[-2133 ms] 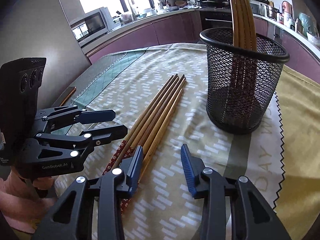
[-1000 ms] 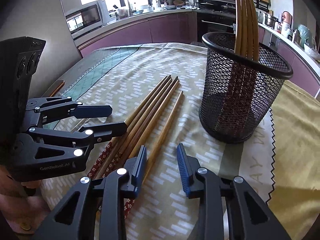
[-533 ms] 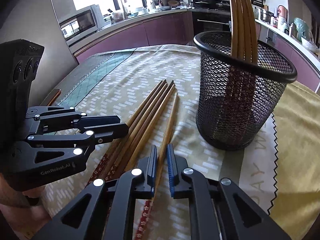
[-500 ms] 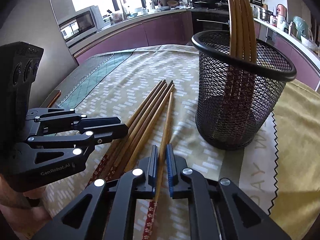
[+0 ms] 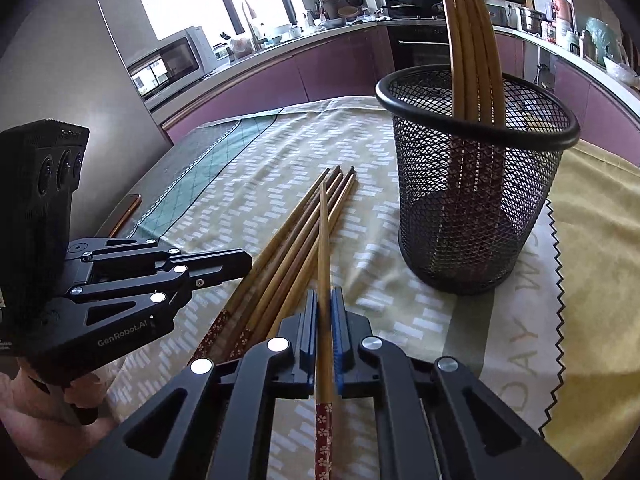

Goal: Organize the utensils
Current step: 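Move the right gripper to the chopstick row and grasp another, then lift the chopstick upright with the right gripper over the mesh holder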

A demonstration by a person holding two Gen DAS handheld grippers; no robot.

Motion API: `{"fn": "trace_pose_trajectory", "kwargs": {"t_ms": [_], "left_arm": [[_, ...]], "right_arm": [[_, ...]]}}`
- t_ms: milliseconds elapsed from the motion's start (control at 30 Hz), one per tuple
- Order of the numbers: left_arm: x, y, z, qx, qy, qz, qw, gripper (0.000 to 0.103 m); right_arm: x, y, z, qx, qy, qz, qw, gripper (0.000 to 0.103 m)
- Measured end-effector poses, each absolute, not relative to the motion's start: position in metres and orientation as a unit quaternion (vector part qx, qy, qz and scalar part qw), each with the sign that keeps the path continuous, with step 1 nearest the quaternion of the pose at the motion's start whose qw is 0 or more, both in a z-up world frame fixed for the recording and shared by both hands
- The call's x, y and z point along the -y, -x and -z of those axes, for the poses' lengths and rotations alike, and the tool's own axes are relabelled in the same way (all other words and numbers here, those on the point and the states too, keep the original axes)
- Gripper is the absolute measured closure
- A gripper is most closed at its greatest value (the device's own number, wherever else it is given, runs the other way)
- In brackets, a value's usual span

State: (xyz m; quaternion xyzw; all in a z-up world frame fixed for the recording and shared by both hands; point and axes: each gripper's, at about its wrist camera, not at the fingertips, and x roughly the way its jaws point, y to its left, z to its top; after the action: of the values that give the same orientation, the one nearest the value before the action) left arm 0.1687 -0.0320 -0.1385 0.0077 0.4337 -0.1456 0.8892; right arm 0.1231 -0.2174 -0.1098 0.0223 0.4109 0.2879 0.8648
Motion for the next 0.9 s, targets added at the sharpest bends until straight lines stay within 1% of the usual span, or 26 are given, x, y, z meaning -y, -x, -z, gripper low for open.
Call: {"fn": "trace_pose_trajectory", "kwargs": {"t_ms": [200,233,267,300,333,467,533,633,900], "left_arm": [[0.029,-0.155,0.141,-0.437,-0.016,0.165,0.884,0.102],[0.028,-0.154,0.141,-0.436,-0.016,0.166,0.884,0.1],[0.027,-0.155,0.14,-0.435,-0.014,0.164,0.885,0.097],[0.027,-0.156,0.14,-0.434,-0.014,0.164,0.886,0.087],[0.028,-0.156,0.139,-0.432,-0.017,0.165,0.887,0.084],[0.036,-0.168,0.143,-0.439,-0.033,0.158,0.884,0.085],[0.038,-0.174,0.145,-0.441,-0.039,0.152,0.883,0.088],[0.038,-0.179,0.146,-0.442,-0.037,0.151,0.883,0.092],[0.031,-0.169,0.141,-0.434,-0.017,0.157,0.887,0.095]], "right_arm": [[0.214,-0.12,0.109,-0.41,-0.016,-0.299,0.862,0.097],[0.214,-0.121,0.109,-0.411,-0.017,-0.299,0.861,0.097],[0.214,-0.121,0.11,-0.412,-0.018,-0.299,0.861,0.097],[0.215,-0.121,0.11,-0.412,-0.019,-0.299,0.861,0.097],[0.212,-0.122,0.11,-0.413,-0.02,-0.298,0.86,0.097],[0.211,-0.123,0.111,-0.412,-0.019,-0.299,0.86,0.097],[0.212,-0.124,0.111,-0.412,-0.02,-0.299,0.86,0.097],[0.212,-0.125,0.111,-0.413,-0.02,-0.298,0.861,0.097],[0.214,-0.122,0.11,-0.408,-0.025,-0.306,0.86,0.097]]}}
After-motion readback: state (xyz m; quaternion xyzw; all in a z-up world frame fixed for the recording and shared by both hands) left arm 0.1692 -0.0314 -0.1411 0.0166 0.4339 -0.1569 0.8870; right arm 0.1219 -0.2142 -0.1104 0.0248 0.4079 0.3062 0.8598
